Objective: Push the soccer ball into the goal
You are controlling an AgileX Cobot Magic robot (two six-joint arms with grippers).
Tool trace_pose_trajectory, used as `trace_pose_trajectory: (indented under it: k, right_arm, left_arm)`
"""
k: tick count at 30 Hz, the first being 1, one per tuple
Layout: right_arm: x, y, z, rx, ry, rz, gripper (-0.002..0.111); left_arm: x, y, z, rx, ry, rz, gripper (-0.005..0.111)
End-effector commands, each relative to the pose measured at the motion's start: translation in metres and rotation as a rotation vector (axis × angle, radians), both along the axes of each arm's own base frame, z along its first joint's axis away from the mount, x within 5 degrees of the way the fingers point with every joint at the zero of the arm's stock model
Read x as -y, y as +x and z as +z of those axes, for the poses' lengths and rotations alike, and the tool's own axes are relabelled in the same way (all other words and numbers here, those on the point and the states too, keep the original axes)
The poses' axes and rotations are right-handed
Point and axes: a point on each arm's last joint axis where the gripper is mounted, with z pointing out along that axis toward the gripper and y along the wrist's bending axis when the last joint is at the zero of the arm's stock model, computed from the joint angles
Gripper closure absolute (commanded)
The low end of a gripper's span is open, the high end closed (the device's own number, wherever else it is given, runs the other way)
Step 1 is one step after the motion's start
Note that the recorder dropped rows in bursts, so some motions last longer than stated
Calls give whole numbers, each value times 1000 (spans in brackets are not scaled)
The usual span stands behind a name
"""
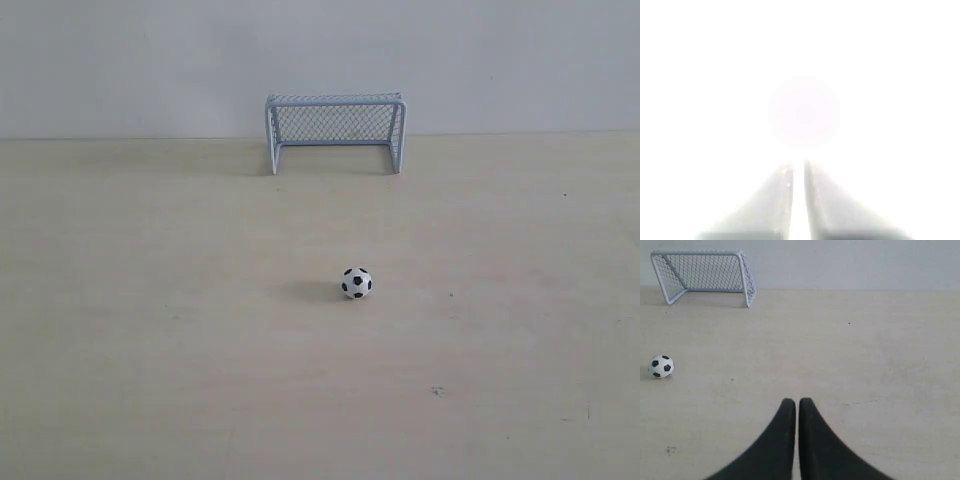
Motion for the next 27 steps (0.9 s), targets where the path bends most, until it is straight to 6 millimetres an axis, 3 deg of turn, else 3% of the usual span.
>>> trace_pose_trajectory:
  k: [1,9,15,21,27]
  right_arm:
    - [0,0,2,19,-10,1,108]
    - [0,-1,0,-3,-5,2,108]
    - [-2,-9,57,119,95,21,108]
    - [-2,-31,119,255,183,34,108]
    - [0,-45,152,412,255,37,108]
  left_arm:
    - [0,0,2,10,-9,3,100]
    - [0,0,2,10,-9,3,100]
    - [0,0,2,10,-9,3,100]
    - [0,0,2,10,-9,3,100]
    - [0,0,2,10,-9,3,100]
